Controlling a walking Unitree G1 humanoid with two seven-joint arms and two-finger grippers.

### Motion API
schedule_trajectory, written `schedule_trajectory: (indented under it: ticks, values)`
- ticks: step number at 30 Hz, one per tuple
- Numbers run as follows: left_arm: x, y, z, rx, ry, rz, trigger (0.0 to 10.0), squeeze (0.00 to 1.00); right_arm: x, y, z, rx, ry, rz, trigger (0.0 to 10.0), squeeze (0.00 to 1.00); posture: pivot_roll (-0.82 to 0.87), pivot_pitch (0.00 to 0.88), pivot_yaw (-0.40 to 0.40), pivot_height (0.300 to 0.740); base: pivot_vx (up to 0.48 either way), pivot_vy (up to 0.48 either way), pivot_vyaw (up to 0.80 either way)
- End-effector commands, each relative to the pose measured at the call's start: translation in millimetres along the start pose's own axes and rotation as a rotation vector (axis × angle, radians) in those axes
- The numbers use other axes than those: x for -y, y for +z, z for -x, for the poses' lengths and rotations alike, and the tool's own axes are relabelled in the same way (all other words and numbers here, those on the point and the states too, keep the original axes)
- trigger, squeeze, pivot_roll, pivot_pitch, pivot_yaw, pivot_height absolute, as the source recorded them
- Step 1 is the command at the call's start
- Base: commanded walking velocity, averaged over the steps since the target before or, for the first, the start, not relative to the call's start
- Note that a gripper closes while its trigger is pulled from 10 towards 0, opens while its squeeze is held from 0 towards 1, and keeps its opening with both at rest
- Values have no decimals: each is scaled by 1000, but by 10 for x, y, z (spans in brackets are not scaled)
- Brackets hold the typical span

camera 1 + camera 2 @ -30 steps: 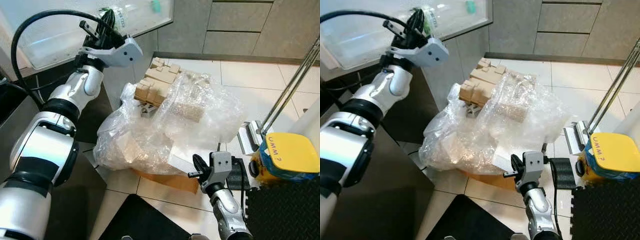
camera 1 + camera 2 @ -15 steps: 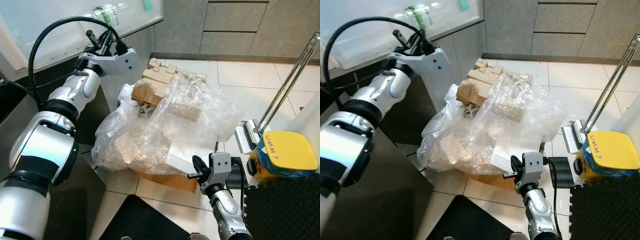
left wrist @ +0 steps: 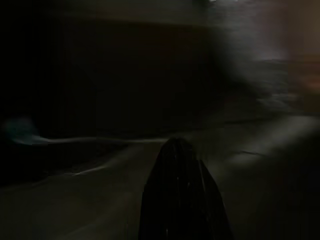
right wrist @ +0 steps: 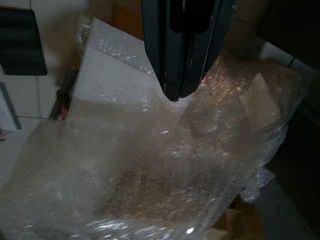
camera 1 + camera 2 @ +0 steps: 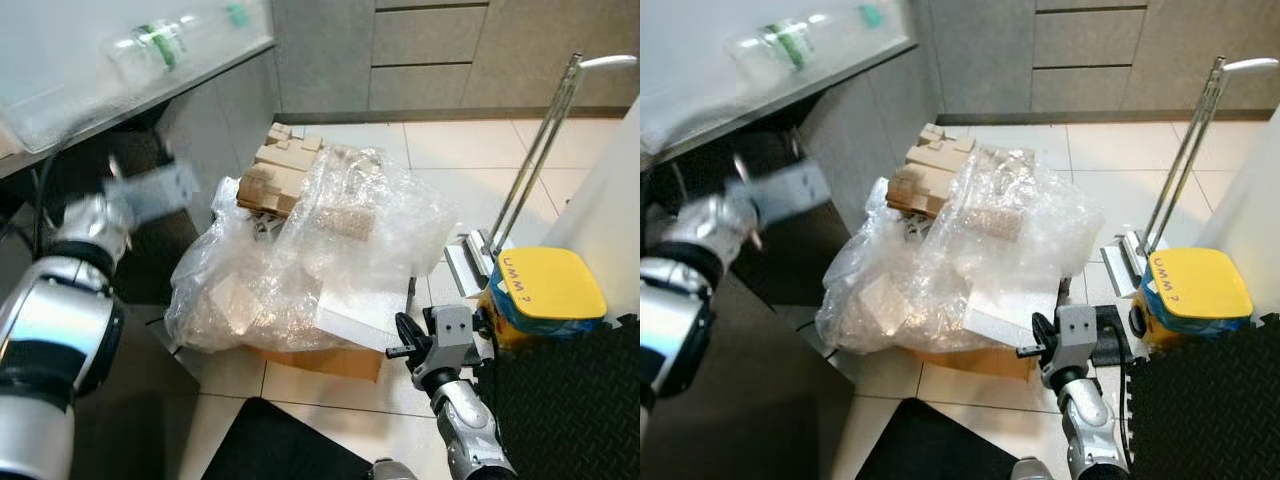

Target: Restocking fridge

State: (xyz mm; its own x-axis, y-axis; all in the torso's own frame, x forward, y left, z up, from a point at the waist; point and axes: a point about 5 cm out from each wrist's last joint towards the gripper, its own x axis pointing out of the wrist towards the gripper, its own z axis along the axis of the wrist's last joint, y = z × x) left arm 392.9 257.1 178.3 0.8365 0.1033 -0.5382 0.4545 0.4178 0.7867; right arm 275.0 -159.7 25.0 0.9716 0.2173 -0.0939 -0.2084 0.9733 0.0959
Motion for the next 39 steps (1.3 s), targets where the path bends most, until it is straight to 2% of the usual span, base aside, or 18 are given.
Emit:
schedule_trajectory:
  ticks: [1, 2, 3, 5, 6, 8, 9, 10, 11, 13, 16, 19, 20, 21, 25, 33, 36, 39]
  values:
    - [216, 163, -48, 95, -147, 41, 10000, 0, -92, -109, 42, -43, 12, -24, 10000, 0, -154, 147, 89, 740, 0, 0, 0]
    - [398, 250, -77, 139, -250, 48, 10000, 0, -118, -127, 51, -48, 17, -27, 10000, 0, -154, 148, 88, 740, 0, 0, 0]
    - [398, 250, -77, 139, -250, 48, 10000, 0, -118, -127, 51, -48, 17, -27, 10000, 0, -154, 148, 88, 740, 0, 0, 0]
    - [721, 440, -93, 240, -434, 51, 10000, 0, -167, -157, 64, -58, 31, -30, 10000, 0, -151, 152, 83, 740, 0, 0, 0]
    - [721, 440, -93, 240, -434, 51, 10000, 0, -167, -157, 64, -58, 31, -30, 10000, 0, -151, 152, 83, 740, 0, 0, 0]
    - [1029, 637, -57, 342, -642, 59, 10000, 0, -211, -184, 77, -68, 47, -30, 10000, 0, -147, 154, 81, 740, 0, 0, 0]
    - [1029, 637, -57, 342, -642, 59, 10000, 0, -211, -184, 77, -68, 47, -30, 10000, 0, -147, 154, 81, 740, 0, 0, 0]
    - [1147, 703, -27, 388, -726, 54, 10000, 0, -224, -193, 80, -72, 52, -31, 10000, 0, -147, 154, 81, 740, 0, 0, 0]
    - [1284, 720, -2, 413, -793, 46, 10000, 0, -239, -204, 82, -76, 56, -30, 10000, 0, -146, 151, 82, 740, 0, 0, 0]
    - [1365, 721, 17, 428, -834, 39, 10000, 0, -247, -210, 83, -79, 58, -30, 10000, 0, -146, 151, 82, 740, 0, 0, 0]
    - [1616, 576, 27, 404, -904, 57, 10000, 0, -262, -224, 87, -85, 61, -30, 10000, 0, -141, 150, 82, 740, 0, 0, 0]
    - [1697, 505, 23, 380, -913, 60, 10000, 0, -266, -229, 88, -88, 62, -30, 10000, 0, -141, 150, 80, 740, 0, 0, 0]
    - [1873, 317, 26, 317, -933, 48, 10000, 0, -268, -239, 91, -94, 65, -28, 10000, 0, -138, 150, 78, 740, 0, 0, 0]
    - [1919, 259, 35, 299, -933, 45, 10000, 0, -269, -241, 93, -96, 66, -28, 10000, 0, -138, 150, 78, 740, 0, 0, 0]
    - [1989, 185, 61, 278, -923, 59, 10000, 0, -264, -249, 97, -101, 67, -26, 10000, 0, -136, 148, 76, 740, 0, 0, 0]
    - [2093, 62, 21, 233, -715, 141, 10000, 0, -266, -261, 105, -108, 71, -23, 10000, 0, -137, 148, 72, 740, 0, 0, 0]
    - [2082, 99, 30, 282, -667, 130, 10000, 0, -265, -264, 107, -109, 72, -22, 10000, 0, -137, 149, 72, 740, 0, 0, 0]
    - [2015, 360, 109, 526, -587, 148, 10000, 0, -263, -273, 112, -114, 74, -19, 10000, 0, -135, 148, 70, 740, 0, 0, 0]
